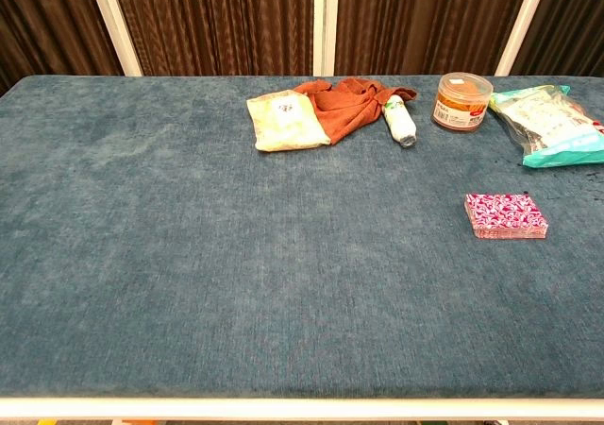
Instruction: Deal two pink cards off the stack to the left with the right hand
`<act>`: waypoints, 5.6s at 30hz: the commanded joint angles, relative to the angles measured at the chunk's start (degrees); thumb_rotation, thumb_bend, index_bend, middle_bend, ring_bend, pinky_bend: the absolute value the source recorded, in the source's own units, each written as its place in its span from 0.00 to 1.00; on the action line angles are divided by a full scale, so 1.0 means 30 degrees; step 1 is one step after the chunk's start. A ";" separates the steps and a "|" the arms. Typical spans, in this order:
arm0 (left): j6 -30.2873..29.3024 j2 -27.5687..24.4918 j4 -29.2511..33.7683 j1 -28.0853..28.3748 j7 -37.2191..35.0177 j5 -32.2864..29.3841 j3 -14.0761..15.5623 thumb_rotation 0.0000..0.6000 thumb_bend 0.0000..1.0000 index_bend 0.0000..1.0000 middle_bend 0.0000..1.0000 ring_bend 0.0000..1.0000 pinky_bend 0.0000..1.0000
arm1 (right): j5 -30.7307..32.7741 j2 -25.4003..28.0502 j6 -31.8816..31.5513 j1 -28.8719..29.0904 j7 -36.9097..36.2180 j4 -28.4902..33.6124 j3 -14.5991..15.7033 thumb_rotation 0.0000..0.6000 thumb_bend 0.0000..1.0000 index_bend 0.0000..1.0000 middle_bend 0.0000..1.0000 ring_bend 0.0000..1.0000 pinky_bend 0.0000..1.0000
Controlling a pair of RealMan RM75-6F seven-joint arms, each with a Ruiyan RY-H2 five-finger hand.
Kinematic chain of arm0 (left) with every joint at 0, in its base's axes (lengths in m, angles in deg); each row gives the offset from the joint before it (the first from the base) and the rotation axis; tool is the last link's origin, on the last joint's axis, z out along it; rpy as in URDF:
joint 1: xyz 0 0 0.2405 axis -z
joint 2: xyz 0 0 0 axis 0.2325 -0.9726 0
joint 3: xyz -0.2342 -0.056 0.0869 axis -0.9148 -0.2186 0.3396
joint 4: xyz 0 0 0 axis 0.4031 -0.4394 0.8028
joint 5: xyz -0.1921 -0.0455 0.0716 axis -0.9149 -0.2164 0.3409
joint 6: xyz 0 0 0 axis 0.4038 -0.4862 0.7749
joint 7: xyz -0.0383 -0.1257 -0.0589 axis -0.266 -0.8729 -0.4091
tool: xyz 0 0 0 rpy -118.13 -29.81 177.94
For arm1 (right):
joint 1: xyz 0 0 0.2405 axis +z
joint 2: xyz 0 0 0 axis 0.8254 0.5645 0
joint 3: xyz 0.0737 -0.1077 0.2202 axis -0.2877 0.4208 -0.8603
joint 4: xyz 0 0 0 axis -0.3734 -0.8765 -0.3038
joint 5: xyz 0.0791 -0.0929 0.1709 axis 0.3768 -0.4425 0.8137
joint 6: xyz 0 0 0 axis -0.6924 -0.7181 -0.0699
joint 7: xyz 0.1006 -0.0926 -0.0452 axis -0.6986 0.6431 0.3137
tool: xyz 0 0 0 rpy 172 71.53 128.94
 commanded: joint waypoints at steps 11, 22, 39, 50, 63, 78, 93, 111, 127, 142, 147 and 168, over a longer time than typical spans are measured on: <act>0.0078 0.0085 0.0125 0.0068 0.0212 0.0114 0.0068 1.00 0.02 0.09 0.10 0.00 0.13 | 0.0026 0.0098 0.0082 0.0066 0.0023 0.0086 0.0010 1.00 0.13 0.05 0.04 0.00 0.00; -0.0009 -0.0187 0.0224 -0.0025 -0.0176 0.0111 0.0168 1.00 0.02 0.09 0.10 0.00 0.13 | 0.0111 -0.0049 0.0211 0.0094 0.0392 0.0313 0.0083 1.00 0.13 0.05 0.04 0.00 0.00; -0.0021 0.0178 -0.0329 -0.0070 -0.0458 0.0124 0.0230 1.00 0.02 0.09 0.10 0.00 0.13 | 0.0437 -0.0127 0.1900 0.1512 0.0494 0.0076 -0.0544 1.00 0.13 0.12 0.11 0.44 0.61; 0.0057 0.0231 -0.0567 -0.0094 -0.0749 0.0056 0.0275 1.00 0.02 0.09 0.10 0.00 0.13 | 0.1580 -0.1574 0.4067 0.3399 0.3890 0.0260 -0.1198 1.00 0.15 0.20 0.17 0.74 0.88; 0.0078 0.0179 -0.0862 -0.0150 -0.1198 -0.0048 0.0291 1.00 0.02 0.09 0.10 0.00 0.13 | 0.6716 -0.3442 0.7787 0.6079 0.8781 0.0440 -0.2058 1.00 0.15 0.21 0.16 0.75 0.88; 0.0030 0.0151 -0.1144 -0.0199 -0.1640 -0.0105 0.0268 1.00 0.02 0.09 0.10 0.00 0.13 | 1.0103 -0.5046 0.8125 0.7846 1.1624 0.0392 -0.1985 1.00 0.15 0.19 0.19 0.76 0.88; -0.0062 0.0195 -0.1403 -0.0310 -0.1858 -0.0158 0.0269 1.00 0.02 0.09 0.10 0.00 0.13 | 1.1604 -0.5995 0.8210 0.8914 1.2140 -0.0119 -0.1532 1.00 0.15 0.19 0.20 0.76 0.88; -0.0080 0.0240 -0.1606 -0.0394 -0.2024 -0.0229 0.0257 1.00 0.02 0.09 0.10 0.00 0.13 | 1.1968 -0.6679 0.7632 0.9407 1.2272 -0.0762 -0.1099 1.00 0.15 0.25 0.26 0.76 0.88; 0.0013 0.0287 -0.1652 -0.0410 -0.1746 -0.0308 0.0235 1.00 0.02 0.09 0.10 0.00 0.13 | 1.1993 -0.6976 0.7103 0.9607 1.2423 -0.0938 -0.0917 1.00 0.16 0.30 0.29 0.76 0.88; 0.0078 0.0315 -0.1723 -0.0422 -0.1820 -0.0354 0.0230 1.00 0.02 0.09 0.10 0.00 0.13 | 1.2198 -0.7191 0.6871 0.9710 1.2548 -0.1108 -0.0889 1.00 0.18 0.35 0.33 0.76 0.88; 0.0036 0.0277 -0.1688 -0.0423 -0.1874 -0.0314 0.0226 1.00 0.02 0.09 0.10 0.00 0.13 | 1.2018 -0.7193 0.6631 0.9652 1.2421 -0.1085 -0.0910 1.00 0.20 0.37 0.34 0.76 0.88; 0.0126 0.0231 -0.1562 -0.0373 -0.2015 -0.0288 0.0240 1.00 0.02 0.09 0.10 0.00 0.13 | 1.2069 -0.6810 0.6355 0.9694 1.2637 -0.0557 -0.0950 1.00 0.20 0.43 0.39 0.76 0.88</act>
